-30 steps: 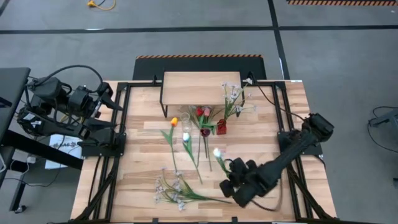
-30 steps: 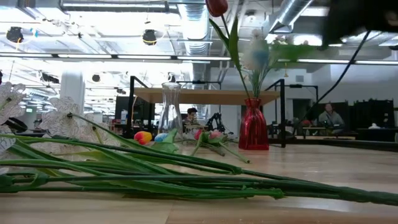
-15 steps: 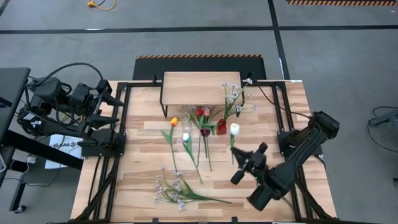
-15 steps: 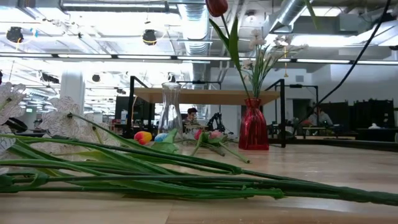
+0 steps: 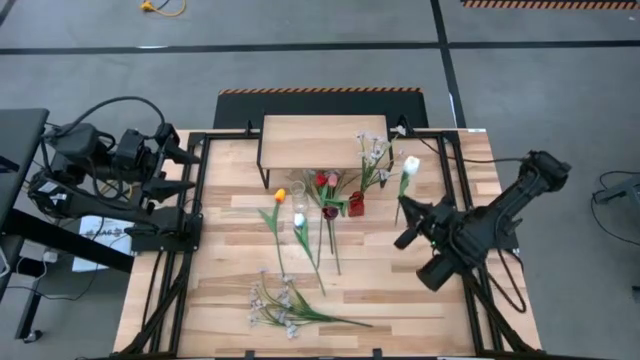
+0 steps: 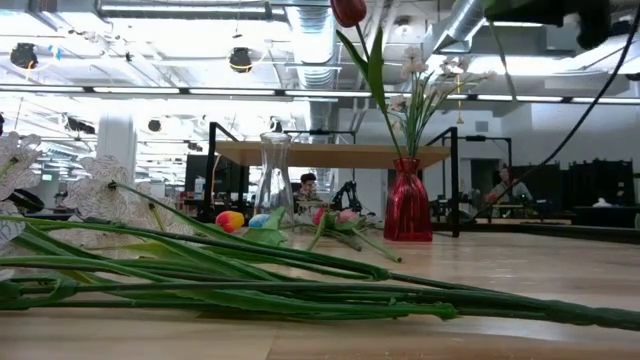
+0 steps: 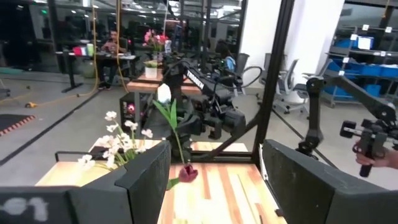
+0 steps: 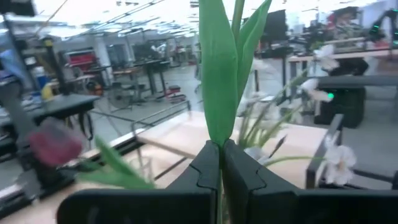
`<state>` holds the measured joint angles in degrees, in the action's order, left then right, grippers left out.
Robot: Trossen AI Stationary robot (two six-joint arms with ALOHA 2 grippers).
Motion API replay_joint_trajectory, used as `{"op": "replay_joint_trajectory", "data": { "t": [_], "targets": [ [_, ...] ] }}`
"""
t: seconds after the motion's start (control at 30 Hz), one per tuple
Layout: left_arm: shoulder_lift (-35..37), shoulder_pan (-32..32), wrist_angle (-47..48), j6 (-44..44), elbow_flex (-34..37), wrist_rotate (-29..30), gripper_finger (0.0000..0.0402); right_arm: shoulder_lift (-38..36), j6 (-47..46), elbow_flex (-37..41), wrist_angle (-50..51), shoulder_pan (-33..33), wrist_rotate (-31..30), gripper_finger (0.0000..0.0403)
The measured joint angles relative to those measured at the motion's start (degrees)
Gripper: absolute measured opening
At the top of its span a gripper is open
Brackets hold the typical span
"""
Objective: Pick and place flowers into a vace then onto a shelf
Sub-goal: Put the right blue flower into the red vase
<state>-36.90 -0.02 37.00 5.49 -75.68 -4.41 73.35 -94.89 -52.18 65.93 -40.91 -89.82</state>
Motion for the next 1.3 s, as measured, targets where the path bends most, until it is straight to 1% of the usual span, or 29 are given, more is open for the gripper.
{"op": "replay_joint_trajectory", "data": {
  "t": [0.07, 0.17, 0.2, 0.23, 0.3, 0.33, 0.4, 0.43, 0.53, 0.67, 0.73, 0.77, 0.87, 1.0, 1.13, 1.2, 1.3],
  "targets": [
    [-0.4, 0.0, -1.0, 0.0, 0.0, 0.5, 0.0245, -0.9, 1.1, -0.9, 0.8, 1.0, -0.1, 0.0],
    [-0.7, 0.0, -1.2, -0.2, 0.0, 1.2, 0.0245, -2.2, 2.8, -3.7, 5.6, 1.3, 0.1, 0.0],
    [-1.0, 0.0, -1.3, -0.2, 0.0, 1.7, 0.0245, -2.6, 4.8, -4.7, 6.5, 0.9, 1.4, 0.0],
    [-1.3, 0.0, -1.3, -0.2, 0.0, 2.2, 0.0245, -3.2, 8.0, -5.7, 7.1, 0.1, 4.4, 0.0],
    [-1.5, 0.0, -1.3, -0.2, 0.0, 2.9, 0.0245, -4.7, 16.7, -7.0, 6.7, -1.1, 14.3, 0.0],
    [-1.7, 0.0, -1.3, -0.2, 0.0, 3.2, 0.0245, -5.5, 21.1, -7.2, 4.9, -1.9, 17.9, 0.0],
    [-2.2, 0.0, -1.3, -0.1, 0.0, 3.7, 0.0245, -7.5, 30.0, -7.2, -0.1, -4.0, 21.9, 0.0],
    [-2.3, 0.0, -1.3, 0.0, 0.0, 3.7, 0.0245, -8.9, 34.5, -7.2, -2.9, -5.1, 22.7, 0.0],
    [-3.1, 0.0, -1.6, 0.1, 0.0, 4.0, 0.0245, -13.2, 47.9, -7.2, -13.1, -7.9, 23.2, 0.0],
    [-4.6, 0.0, -1.6, 0.0, 0.0, 5.3, 0.0245, -18.9, 70.1, -5.2, -31.2, -10.0, 24.1, 0.0],
    [-5.2, 0.0, -1.6, 0.0, 0.0, 5.3, 0.0245, -22.0, 80.9, -2.8, -41.2, -9.8, 26.8, 0.0],
    [-5.8, 0.0, -1.6, 0.0, 0.0, 5.3, 0.0245, -23.5, 86.2, -1.2, -46.8, -9.1, 29.1, 0.0],
    [-6.9, 0.0, -2.1, -0.4, 0.0, 5.3, 0.0245, -28.5, 99.3, 5.8, -63.3, -5.2, 35.7, 0.0],
    [-8.2, 0.0, -3.9, -1.9, 0.0, 5.1, 0.0245, -34.5, 107.3, 18.2, -82.3, 2.8, 42.2, 0.0],
    [-8.6, 0.0, -6.0, -3.6, 0.0, 4.9, 0.0245, -35.8, 112.2, 29.5, -102.6, 12.4, 52.6, 0.0],
    [-8.6, 0.0, -6.5, -4.2, 0.0, 4.9, 0.0245, -35.0, 112.1, 33.6, -109.3, 16.9, 56.2, 0.0],
    [-8.6, 0.0, -7.6, -4.2, 0.0, 4.9, 0.0245, -33.2, 109.4, 38.0, -115.1, 23.1, 59.8, 0.0]
  ]
}}
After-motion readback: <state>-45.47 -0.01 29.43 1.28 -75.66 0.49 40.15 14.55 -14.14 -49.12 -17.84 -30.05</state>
